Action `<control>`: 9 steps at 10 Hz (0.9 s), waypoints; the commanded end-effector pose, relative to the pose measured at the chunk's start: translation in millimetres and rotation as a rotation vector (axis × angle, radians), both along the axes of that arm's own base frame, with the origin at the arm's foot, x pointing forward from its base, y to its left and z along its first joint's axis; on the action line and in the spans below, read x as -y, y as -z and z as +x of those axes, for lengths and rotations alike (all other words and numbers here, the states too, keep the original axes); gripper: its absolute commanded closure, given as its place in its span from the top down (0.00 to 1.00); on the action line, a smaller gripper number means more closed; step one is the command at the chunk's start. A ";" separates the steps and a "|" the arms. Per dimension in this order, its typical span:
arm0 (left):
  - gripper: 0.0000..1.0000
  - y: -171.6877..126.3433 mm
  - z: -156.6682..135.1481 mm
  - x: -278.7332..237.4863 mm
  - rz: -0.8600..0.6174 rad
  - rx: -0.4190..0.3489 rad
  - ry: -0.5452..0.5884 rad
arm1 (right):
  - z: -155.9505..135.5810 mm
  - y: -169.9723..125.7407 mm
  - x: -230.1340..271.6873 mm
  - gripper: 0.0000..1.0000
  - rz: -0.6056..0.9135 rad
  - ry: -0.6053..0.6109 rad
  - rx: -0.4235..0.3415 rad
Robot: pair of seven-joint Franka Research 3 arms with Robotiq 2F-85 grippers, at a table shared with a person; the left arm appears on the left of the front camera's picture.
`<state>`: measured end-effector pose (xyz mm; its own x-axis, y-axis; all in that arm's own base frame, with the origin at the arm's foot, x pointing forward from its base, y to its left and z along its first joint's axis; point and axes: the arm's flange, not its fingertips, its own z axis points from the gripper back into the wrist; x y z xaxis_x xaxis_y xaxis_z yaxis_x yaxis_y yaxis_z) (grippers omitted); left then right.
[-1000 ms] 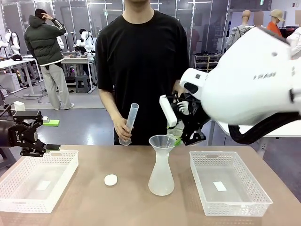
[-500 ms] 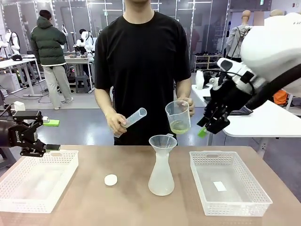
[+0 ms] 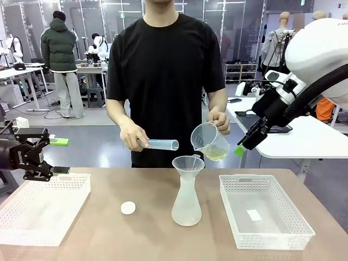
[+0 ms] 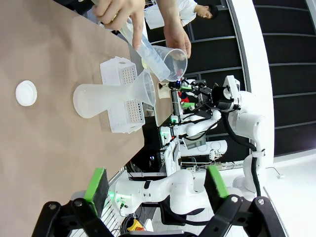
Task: Prepare the solutions needed for the experiment.
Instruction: Once the solution is in the Big flask , pick up the Plastic Funnel and place it back into the right Organizing basket.
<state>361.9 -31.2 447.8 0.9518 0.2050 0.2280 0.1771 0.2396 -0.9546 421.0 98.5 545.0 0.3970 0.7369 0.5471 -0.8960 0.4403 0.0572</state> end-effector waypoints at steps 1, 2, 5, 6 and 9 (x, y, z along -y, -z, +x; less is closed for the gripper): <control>1.00 -1.7 0.1 3.3 -0.032 0.006 -0.007 | 0.3 -0.5 1.2 0.58 -0.017 -0.004 0.012; 1.00 -1.7 0.1 3.3 -0.032 0.006 -0.007 | 0.3 -0.5 1.2 0.58 -0.017 -0.004 0.012; 1.00 -1.7 0.1 3.3 -0.032 0.006 -0.007 | 26.0 7.2 18.6 0.58 0.176 0.300 -0.219; 1.00 -1.7 0.1 3.3 -0.032 0.006 -0.007 | 33.1 14.1 30.4 0.58 0.226 0.367 -0.269; 1.00 -1.7 0.1 3.3 -0.032 0.006 -0.007 | 49.9 41.7 67.2 0.58 0.455 0.442 -0.529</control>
<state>361.9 -31.2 447.9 0.9519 0.2049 0.2281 0.1771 0.2396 -0.9546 461.7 36.3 501.2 0.8367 0.3038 0.4556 -0.5344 0.6346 0.5583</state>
